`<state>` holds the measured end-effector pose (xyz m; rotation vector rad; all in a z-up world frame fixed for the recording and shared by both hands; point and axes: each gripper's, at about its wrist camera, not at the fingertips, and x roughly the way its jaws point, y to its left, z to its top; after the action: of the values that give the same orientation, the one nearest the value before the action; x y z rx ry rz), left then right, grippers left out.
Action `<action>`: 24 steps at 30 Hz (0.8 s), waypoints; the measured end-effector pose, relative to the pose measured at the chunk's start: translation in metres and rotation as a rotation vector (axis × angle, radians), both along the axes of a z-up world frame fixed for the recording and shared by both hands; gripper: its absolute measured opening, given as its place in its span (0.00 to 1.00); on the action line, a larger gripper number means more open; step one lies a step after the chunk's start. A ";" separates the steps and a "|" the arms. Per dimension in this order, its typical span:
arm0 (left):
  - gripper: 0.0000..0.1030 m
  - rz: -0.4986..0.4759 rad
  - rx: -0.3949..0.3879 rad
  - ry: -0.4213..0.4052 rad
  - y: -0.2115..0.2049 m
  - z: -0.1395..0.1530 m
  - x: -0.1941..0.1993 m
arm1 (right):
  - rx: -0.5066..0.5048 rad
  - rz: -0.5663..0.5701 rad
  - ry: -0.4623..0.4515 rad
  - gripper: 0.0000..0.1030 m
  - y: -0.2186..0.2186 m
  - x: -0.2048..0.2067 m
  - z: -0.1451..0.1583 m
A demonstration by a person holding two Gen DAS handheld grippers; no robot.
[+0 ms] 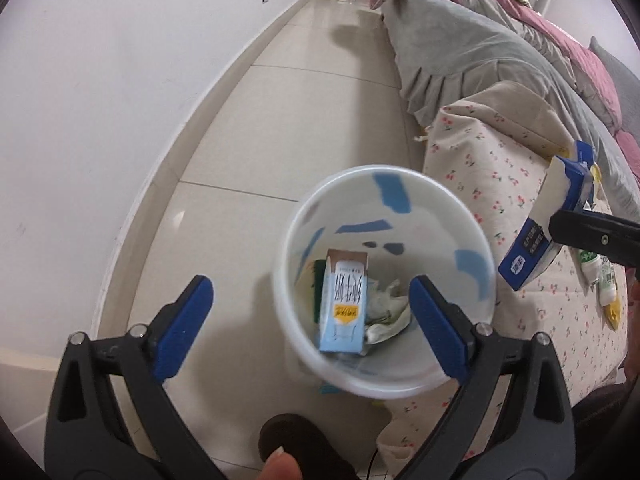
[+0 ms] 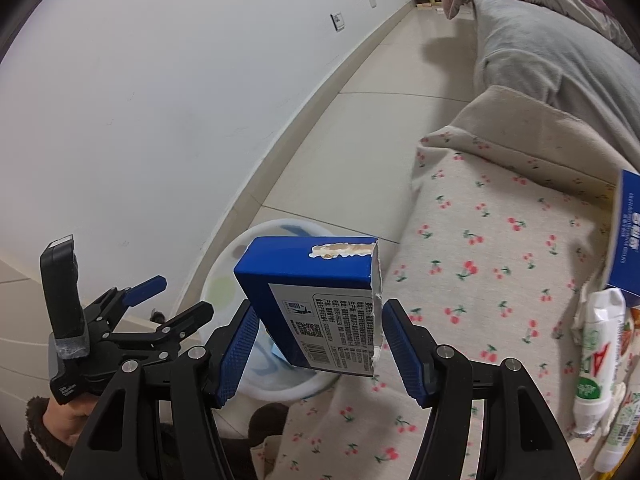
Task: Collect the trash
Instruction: 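Drop the milk carton into the bin with the left gripper while the right gripper drops the blue box, then return both grippers to the table and grasp a white yogurt bottle with the right gripper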
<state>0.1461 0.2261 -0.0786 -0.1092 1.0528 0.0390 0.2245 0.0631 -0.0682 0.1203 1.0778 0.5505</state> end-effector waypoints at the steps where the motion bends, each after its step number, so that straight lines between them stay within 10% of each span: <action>1: 0.95 0.004 0.004 0.001 0.002 0.000 -0.001 | 0.000 0.002 0.001 0.64 0.003 0.001 -0.001; 8: 0.95 0.010 -0.003 0.005 0.009 0.001 -0.007 | 0.018 0.025 -0.006 0.66 0.023 0.007 -0.010; 11: 0.95 0.018 -0.005 0.002 0.011 0.002 -0.006 | 0.052 0.017 -0.035 0.87 0.023 0.004 -0.001; 24: 0.95 -0.016 -0.060 -0.028 -0.005 0.018 -0.010 | -0.008 -0.026 -0.109 0.87 -0.005 -0.009 0.024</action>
<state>0.1362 0.2210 -0.0610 -0.1547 1.0270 -0.0089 0.2157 0.0577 -0.0443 0.0966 0.9708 0.5234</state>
